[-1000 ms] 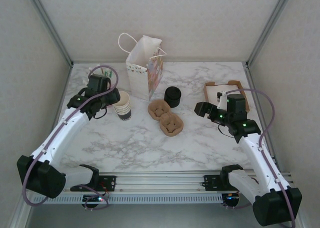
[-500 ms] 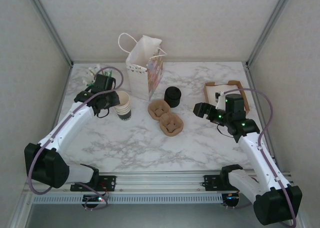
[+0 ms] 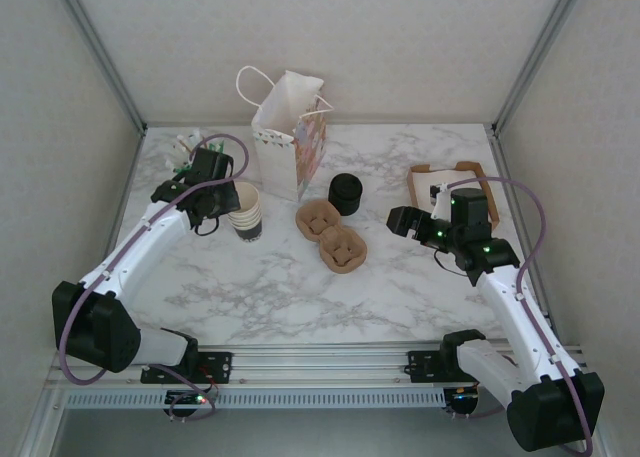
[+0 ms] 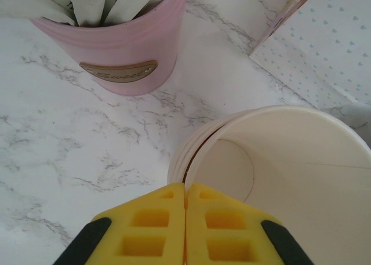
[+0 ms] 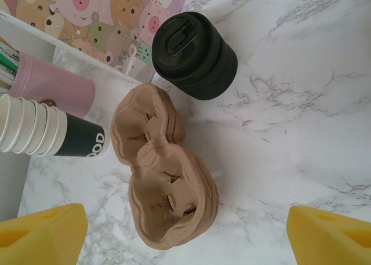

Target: Pack the takeout coffee

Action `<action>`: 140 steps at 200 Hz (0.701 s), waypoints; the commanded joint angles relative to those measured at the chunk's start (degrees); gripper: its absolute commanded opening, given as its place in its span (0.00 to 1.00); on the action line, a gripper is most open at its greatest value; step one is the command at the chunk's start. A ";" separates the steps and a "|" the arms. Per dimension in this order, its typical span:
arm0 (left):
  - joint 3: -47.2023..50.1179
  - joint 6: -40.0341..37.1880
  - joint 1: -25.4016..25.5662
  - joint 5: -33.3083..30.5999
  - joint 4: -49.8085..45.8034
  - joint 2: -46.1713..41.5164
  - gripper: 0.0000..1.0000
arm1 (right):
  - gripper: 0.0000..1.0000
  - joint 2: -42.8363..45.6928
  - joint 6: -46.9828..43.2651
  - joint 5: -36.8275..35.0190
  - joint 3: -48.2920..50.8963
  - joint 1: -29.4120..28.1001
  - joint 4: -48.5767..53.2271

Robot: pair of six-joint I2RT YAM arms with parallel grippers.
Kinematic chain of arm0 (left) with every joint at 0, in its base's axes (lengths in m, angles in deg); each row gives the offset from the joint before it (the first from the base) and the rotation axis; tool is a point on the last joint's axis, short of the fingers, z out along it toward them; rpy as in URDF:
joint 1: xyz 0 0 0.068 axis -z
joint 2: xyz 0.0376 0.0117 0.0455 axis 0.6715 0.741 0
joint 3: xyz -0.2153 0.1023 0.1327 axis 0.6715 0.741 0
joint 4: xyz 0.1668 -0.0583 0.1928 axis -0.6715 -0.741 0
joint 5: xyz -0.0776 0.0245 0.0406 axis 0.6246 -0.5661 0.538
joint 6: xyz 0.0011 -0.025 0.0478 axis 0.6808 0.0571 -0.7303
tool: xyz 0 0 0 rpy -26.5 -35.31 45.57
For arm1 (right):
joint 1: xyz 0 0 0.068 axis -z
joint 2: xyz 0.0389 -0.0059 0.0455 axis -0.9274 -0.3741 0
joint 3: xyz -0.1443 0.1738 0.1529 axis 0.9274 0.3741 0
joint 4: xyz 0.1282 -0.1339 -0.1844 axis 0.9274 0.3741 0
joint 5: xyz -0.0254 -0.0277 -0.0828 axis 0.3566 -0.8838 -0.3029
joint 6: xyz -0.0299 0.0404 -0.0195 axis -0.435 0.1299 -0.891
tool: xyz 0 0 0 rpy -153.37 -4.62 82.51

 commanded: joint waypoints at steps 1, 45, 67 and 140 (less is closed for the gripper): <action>-2.50 -0.84 0.35 -2.45 -1.84 -0.48 0.04 | 0.90 0.58 -0.51 -0.02 0.29 -0.53 0.19; -3.31 -1.06 0.40 -3.10 -2.51 -1.05 0.00 | 0.93 0.41 -0.56 0.43 0.09 -0.51 0.44; -3.82 -1.04 0.39 -3.00 -2.68 -1.39 0.00 | 0.95 0.43 -0.58 0.70 0.19 -0.54 0.50; -3.89 -1.29 -0.39 1.81 -1.27 -2.77 0.00 | 0.95 -1.41 1.76 2.71 -1.66 -3.15 -1.04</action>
